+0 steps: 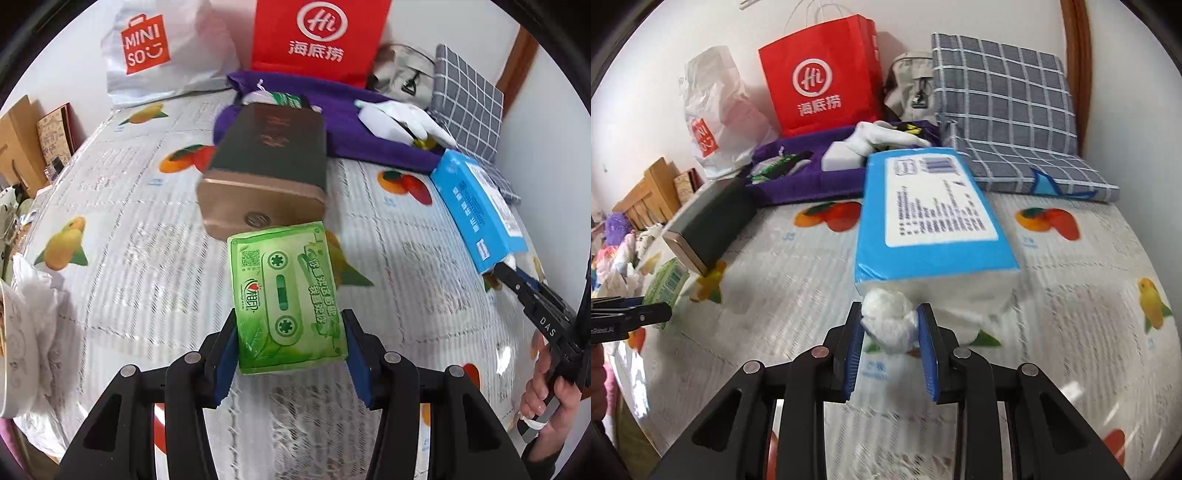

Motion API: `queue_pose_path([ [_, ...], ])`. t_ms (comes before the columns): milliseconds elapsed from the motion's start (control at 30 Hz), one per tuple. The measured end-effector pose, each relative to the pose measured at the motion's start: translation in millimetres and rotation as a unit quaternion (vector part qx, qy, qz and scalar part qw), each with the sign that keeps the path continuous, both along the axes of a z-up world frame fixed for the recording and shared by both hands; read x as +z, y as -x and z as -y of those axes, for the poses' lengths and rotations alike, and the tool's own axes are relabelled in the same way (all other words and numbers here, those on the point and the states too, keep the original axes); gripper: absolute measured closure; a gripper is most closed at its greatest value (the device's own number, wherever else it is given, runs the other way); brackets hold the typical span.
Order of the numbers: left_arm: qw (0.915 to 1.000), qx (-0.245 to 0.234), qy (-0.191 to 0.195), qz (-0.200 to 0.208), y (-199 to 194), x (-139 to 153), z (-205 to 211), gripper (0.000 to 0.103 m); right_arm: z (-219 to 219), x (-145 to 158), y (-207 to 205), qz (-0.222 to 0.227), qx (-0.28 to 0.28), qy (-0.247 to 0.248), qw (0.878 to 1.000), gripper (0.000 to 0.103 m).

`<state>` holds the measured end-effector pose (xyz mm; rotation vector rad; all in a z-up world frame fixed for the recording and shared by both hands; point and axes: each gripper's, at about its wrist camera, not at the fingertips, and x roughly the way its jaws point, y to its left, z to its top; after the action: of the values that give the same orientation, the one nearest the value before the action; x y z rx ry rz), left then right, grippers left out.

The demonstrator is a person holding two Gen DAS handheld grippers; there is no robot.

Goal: Organize soft objects
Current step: 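Carry the tissue with the right gripper while the left gripper carries the green pack toward the towel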

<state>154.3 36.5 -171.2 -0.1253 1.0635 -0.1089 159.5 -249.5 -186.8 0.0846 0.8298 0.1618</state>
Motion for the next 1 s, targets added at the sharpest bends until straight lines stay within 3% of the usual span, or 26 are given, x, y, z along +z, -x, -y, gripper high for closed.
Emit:
queue_pose_path([
  [333, 0.9998, -0.01, 0.003, 0.015, -15.9, 9.8, 3.8, 0.054, -21.4, 5.3, -5.9, -0.012, 0.031, -0.007, 0.999, 0.075],
  [633, 0.9996, -0.023, 0.005, 0.012, -23.6, 13.4, 14.0, 0.054, -22.9, 43.8, 13.7, 0.025, 0.051, -0.004, 0.998, 0.075],
  [1000, 0.998, -0.028, 0.001, 0.056, -20.2, 61.2, 10.9, 0.054, -18.3, 80.7, -6.9, 0.057, 0.044, -0.013, 0.997, 0.075],
])
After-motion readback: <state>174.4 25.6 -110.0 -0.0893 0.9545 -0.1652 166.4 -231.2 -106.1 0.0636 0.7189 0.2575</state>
